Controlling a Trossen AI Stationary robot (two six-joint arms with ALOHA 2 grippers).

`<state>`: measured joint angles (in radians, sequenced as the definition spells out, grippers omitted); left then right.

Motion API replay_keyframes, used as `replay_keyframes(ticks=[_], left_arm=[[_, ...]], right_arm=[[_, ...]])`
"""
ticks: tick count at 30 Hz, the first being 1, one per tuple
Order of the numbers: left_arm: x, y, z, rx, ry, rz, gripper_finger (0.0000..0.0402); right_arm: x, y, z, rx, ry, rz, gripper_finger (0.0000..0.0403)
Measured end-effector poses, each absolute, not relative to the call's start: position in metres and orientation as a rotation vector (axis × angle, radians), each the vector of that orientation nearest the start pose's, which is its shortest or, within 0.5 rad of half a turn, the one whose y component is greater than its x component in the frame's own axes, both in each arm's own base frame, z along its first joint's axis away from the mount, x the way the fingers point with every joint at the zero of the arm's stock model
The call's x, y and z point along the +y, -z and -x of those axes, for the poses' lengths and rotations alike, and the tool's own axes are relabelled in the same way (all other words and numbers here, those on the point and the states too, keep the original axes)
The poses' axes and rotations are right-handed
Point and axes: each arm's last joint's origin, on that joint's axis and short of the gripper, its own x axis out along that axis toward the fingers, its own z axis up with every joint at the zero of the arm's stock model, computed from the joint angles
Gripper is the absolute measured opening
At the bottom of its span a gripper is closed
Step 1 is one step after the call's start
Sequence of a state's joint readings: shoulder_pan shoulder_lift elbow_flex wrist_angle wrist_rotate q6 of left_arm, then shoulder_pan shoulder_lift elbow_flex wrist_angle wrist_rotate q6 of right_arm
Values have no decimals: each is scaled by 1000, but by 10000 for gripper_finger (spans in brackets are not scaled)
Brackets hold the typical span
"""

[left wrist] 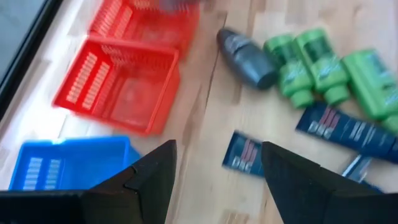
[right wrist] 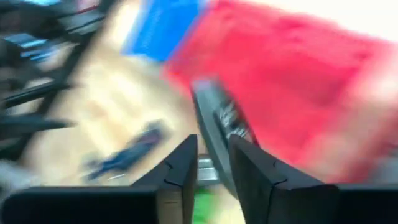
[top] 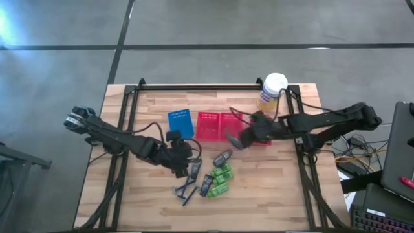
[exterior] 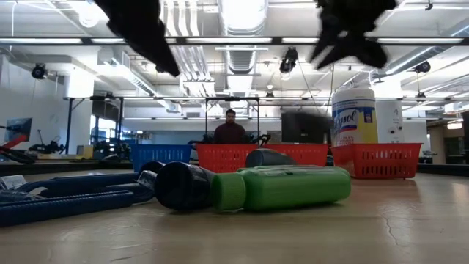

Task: Pick & Place Travel size toiletries
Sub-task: Put the deodorant into the right red bin

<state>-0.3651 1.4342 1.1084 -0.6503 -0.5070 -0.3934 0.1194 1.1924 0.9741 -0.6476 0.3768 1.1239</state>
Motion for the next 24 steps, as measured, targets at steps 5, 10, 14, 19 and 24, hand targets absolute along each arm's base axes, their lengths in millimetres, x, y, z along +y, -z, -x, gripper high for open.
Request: replay_keyframes(ticks=[5, 10, 14, 19, 24], left_arm=[[-87, -261, -270, 863, -333, -54, 237], [-80, -251, -271, 853, -374, -47, 237], [-78, -243, -274, 853, -320, -5, 237], [-79, -241, -275, 844, -280, 20, 238], [-79, -241, -275, 845, -281, 21, 238]], right_arm=[[18, -285, -198, 636, 880, -806, 36], [21, -272, -200, 731, 841, -822, 20], [30, -256, -215, 875, 720, -810, 45], [51, -239, -223, 1087, 558, -790, 120], [78, -224, -224, 1231, 498, -802, 210]])
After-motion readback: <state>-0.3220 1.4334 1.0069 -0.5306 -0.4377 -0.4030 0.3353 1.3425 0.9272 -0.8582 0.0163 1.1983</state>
